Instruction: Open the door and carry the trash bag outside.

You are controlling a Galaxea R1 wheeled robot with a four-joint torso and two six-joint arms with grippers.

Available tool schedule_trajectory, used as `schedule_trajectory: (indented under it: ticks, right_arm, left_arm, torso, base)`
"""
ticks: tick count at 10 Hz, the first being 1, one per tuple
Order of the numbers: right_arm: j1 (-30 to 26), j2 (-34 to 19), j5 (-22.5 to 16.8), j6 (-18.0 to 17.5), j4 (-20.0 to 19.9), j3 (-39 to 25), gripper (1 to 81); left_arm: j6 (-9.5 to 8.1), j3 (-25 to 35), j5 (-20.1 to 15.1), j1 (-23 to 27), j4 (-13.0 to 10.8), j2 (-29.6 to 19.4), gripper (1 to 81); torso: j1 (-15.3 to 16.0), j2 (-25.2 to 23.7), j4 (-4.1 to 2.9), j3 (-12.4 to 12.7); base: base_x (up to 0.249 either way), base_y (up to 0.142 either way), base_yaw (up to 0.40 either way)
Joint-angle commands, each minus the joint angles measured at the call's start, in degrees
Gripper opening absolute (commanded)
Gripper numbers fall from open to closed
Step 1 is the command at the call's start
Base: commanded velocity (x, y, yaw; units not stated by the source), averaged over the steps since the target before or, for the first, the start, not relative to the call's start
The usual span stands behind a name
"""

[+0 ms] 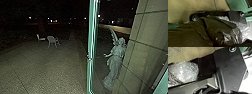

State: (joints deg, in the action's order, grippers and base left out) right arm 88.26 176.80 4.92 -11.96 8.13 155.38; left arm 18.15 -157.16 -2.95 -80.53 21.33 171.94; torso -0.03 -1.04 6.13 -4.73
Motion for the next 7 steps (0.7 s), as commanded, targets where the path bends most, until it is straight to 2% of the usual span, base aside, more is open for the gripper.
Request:
schedule_trajectory:
  ticks: [1,7]
  right_arm:
    - [-2.78,1.04,-2.64,0.36,0.48,-0.62,81.1]
    - [-2.78,1.04,-2.64,0.36,0.48,-0.62,81.1]
  left_arm:
    - [0.22,-0.17,-3.47,3.93,0.46,-0.45,1.0]
    - [0.13,-0.17,-3.47,3.93,0.46,-0.45,1.0]
  torso:
    - [0.03,-0.02,0.0,0.02]
    - [0.13,0.09,0.0,-0.05]
  base:
    - [0.092,0.0,0.0]
    - [0.092,0.0,0.0]
